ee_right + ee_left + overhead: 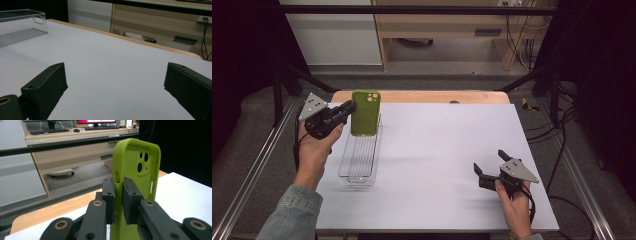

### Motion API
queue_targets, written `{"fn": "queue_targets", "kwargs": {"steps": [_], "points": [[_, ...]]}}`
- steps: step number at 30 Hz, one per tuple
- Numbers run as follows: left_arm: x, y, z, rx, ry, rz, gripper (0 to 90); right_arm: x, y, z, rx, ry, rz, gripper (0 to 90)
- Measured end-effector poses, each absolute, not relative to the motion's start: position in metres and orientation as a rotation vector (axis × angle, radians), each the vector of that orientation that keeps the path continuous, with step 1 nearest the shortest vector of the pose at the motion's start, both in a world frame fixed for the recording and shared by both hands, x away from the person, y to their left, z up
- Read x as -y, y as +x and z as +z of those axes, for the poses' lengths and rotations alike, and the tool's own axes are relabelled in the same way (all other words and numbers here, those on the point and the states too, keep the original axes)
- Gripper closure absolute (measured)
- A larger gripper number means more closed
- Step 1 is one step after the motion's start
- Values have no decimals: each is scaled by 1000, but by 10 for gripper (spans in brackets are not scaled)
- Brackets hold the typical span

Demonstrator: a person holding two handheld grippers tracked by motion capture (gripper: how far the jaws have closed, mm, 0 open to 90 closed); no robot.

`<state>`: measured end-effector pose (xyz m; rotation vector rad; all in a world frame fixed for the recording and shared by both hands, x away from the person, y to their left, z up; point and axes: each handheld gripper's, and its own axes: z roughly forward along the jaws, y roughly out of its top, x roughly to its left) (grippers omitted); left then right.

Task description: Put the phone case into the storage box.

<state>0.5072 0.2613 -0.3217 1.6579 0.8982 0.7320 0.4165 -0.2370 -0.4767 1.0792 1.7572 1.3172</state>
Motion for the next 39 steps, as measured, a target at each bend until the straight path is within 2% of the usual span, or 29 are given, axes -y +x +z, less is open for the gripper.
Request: {"fn": "queue_targets", "kwargs": {"steps": [39], "points": [[-270,545,-349,-945,1611,702,809,249,405,-476,-1739,1041,1285,45]]}}
